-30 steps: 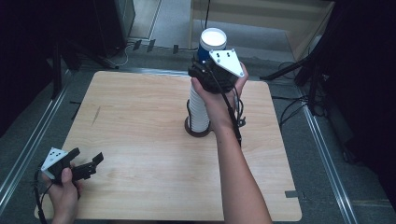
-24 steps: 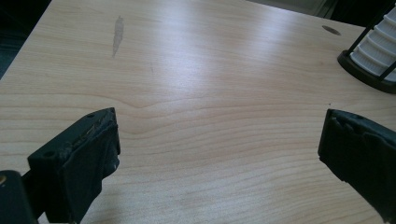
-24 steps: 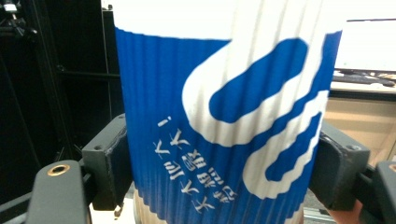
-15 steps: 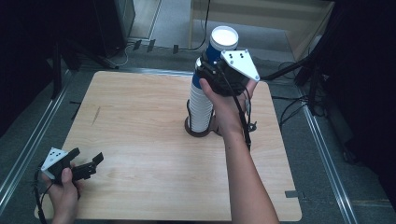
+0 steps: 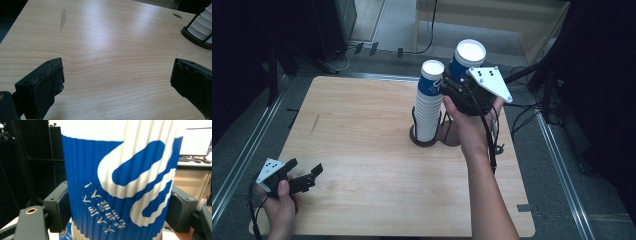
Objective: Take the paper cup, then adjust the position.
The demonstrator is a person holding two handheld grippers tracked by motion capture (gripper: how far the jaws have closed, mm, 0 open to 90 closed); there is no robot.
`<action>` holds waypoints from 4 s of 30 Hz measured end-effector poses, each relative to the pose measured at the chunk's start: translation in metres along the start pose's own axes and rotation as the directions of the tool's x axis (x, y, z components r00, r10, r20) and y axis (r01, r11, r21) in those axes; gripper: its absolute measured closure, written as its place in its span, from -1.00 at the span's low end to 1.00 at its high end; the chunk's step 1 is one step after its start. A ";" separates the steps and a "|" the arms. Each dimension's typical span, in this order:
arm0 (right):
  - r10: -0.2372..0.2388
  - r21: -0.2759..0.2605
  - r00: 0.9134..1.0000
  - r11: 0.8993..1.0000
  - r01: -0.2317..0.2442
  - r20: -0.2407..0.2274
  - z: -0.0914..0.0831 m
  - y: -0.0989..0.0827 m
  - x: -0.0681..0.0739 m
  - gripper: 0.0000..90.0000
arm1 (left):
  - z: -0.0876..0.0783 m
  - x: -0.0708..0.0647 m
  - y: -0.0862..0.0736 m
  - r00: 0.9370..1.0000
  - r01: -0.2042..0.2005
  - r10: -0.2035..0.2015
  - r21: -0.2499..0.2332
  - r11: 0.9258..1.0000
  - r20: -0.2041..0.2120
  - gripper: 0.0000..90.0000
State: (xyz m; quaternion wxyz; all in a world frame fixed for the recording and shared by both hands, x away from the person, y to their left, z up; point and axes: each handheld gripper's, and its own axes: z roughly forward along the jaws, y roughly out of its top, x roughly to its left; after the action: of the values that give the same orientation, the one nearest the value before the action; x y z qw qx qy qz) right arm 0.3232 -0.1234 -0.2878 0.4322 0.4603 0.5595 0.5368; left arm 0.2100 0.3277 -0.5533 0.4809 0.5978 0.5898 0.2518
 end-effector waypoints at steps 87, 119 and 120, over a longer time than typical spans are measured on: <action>-0.145 0.219 0.983 0.961 0.168 -0.116 -0.077 -0.225 0.046 -0.55 | 0.008 -0.088 0.038 0.957 -0.179 0.170 0.015 0.984 0.237 -1.00; -0.534 0.096 0.832 0.830 0.550 -0.154 -0.090 -0.250 0.102 -0.54 | 0.012 -0.152 0.036 0.854 -0.301 0.245 0.051 0.952 0.459 -0.86; -0.537 0.095 0.829 0.827 0.554 -0.160 -0.090 -0.251 0.103 -0.54 | 0.012 -0.153 0.036 0.851 -0.308 0.253 0.048 0.950 0.460 -0.86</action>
State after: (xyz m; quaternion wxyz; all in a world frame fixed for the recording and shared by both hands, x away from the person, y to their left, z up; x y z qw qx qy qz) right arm 0.2017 -0.0405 -0.5327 0.4988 0.2748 0.7293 0.3792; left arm 0.2097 0.1850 -0.4861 0.5249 0.7472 0.3834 0.1387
